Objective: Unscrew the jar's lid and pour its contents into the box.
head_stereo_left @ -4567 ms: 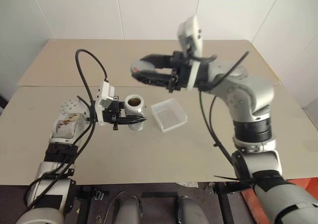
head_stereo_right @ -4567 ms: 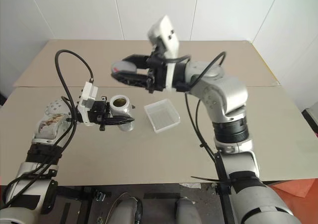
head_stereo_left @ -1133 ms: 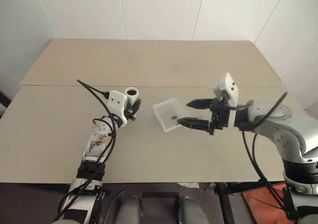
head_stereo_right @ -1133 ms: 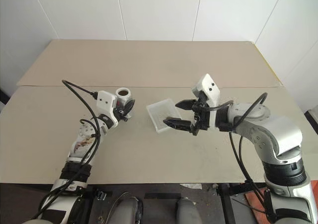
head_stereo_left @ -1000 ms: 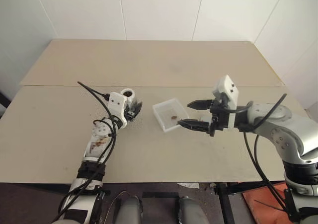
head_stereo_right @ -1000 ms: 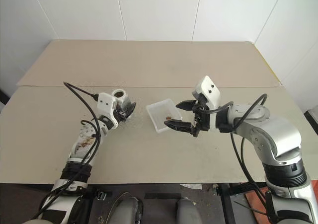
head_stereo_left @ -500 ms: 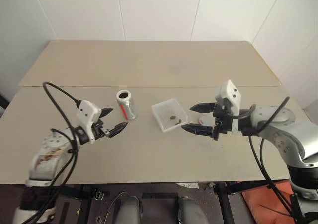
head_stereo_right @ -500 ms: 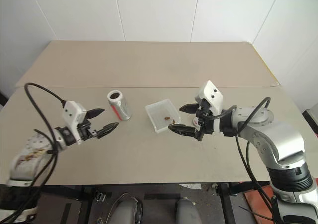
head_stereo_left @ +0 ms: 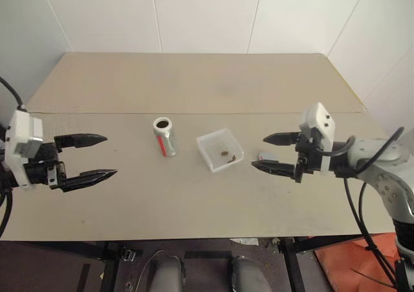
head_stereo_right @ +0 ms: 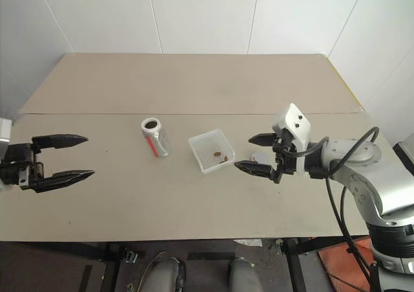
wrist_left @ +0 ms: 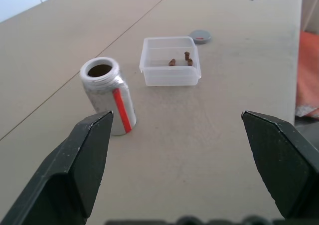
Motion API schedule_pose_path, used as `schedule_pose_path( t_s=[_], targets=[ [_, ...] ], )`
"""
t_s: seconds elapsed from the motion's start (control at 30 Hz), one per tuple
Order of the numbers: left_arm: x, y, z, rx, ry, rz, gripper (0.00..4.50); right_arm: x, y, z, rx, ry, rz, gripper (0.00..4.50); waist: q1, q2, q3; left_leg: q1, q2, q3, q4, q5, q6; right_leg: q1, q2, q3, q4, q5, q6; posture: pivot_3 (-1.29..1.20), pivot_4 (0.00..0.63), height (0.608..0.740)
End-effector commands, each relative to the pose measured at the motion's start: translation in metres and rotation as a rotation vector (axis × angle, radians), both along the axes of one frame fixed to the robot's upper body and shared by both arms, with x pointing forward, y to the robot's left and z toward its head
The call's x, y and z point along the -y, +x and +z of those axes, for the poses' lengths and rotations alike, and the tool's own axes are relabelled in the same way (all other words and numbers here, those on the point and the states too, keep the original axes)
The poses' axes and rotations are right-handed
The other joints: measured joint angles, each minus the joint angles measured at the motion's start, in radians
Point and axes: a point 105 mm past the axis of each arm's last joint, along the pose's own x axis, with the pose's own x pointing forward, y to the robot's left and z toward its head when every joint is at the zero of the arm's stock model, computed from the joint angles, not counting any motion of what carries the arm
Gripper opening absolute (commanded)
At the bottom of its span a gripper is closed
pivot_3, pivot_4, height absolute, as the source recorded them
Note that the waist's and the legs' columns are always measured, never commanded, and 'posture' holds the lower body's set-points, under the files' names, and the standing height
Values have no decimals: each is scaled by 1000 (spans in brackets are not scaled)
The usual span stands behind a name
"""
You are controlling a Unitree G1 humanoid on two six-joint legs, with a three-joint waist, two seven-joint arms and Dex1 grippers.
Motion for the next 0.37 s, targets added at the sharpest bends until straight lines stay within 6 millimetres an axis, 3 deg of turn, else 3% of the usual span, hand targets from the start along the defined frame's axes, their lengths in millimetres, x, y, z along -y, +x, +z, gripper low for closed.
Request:
schedule_pose_path(
  t_s=[0.03, 0.37],
  targets=[
    [0, -3, 20, 58, 10, -27, 4463, 5, -6, 19, 93, -2, 20, 4500, 0, 0, 0, 0, 0, 0, 0, 0, 0, 0, 0, 0, 0, 0, 0, 0, 150, 740],
    [3, -4, 22, 62, 26, -38, 4463, 5, -4, 19, 130, 15, 23, 4500, -1, 0, 0, 0, 0, 0, 0, 0, 0, 0, 0, 0, 0, 0, 0, 0, 150, 740]
  ],
)
